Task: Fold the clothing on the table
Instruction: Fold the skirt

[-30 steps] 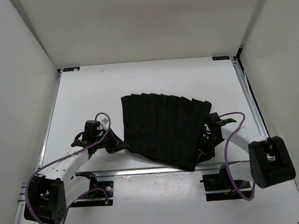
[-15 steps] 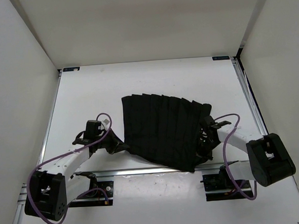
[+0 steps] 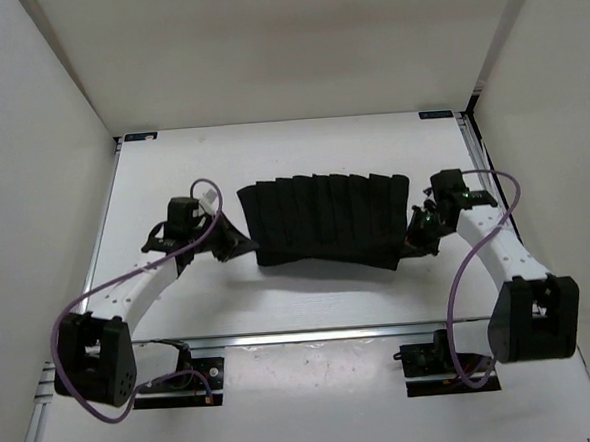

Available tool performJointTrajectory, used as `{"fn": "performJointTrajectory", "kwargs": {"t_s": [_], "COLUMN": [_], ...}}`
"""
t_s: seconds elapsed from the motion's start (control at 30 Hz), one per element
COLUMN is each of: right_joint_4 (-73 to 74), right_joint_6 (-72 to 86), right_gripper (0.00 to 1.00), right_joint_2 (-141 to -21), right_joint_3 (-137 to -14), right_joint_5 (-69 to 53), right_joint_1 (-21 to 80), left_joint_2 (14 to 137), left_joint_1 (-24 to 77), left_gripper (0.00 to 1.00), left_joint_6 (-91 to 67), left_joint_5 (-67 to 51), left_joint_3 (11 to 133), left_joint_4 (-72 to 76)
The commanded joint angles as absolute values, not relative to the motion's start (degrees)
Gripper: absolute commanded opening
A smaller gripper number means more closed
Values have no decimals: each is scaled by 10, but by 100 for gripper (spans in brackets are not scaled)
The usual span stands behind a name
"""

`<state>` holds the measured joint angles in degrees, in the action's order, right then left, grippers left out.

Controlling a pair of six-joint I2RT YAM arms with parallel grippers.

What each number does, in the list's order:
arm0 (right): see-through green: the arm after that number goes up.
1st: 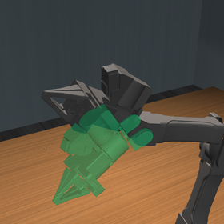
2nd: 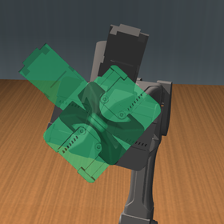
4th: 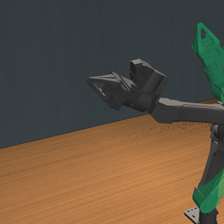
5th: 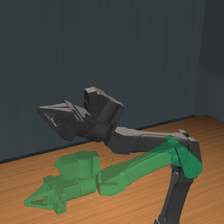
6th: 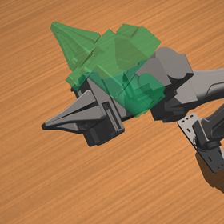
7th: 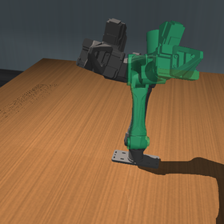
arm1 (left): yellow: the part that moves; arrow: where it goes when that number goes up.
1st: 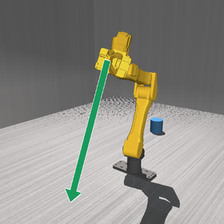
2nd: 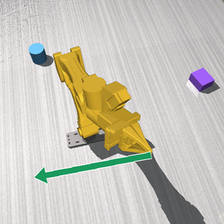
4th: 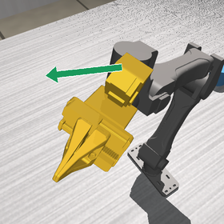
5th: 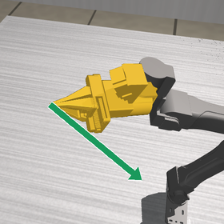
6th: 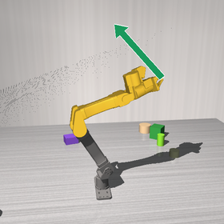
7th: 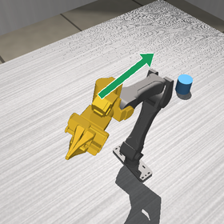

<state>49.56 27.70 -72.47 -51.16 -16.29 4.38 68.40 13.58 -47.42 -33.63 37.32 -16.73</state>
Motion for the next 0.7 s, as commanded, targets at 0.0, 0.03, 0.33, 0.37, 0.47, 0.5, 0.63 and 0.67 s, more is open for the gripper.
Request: {"fn": "performJointTrajectory", "kwargs": {"t_s": [0.0,0.03,0.33,0.37,0.47,0.5,0.63,0.67], "right_joint_4": [496,487,537,541,587,596,669,689], "right_joint_6": [207,206,226,232,251,253,293,309], "right_gripper": [0,0,0,0,0,0,0,0], "right_joint_2": [-786,-808,-775,-754,-708,-685,-621,-611], "right_joint_3": [-574,-583,-572,-556,-519,-510,-487,-493], "right_joint_5": [-110,-109,-124,-125,-149,-156,-183,-184], "right_joint_1": [21,21,105,118,154,167,217,224], "left_joint_2": [730,746,622,587,474,429,309,301], "left_joint_1": [116,108,148,151,126,117,84,78], "left_gripper": [0,0,0,0,0,0,0,0], "left_joint_6": [-435,-435,-429,-447,-485,-483,-465,-464], "left_joint_5": [-308,-316,-320,-332,-345,-325,-266,-259], "left_joint_3": [450,461,380,364,293,295,350,366], "left_joint_4": [-135,-131,-157,-144,-168,-182,-289,-316]}}
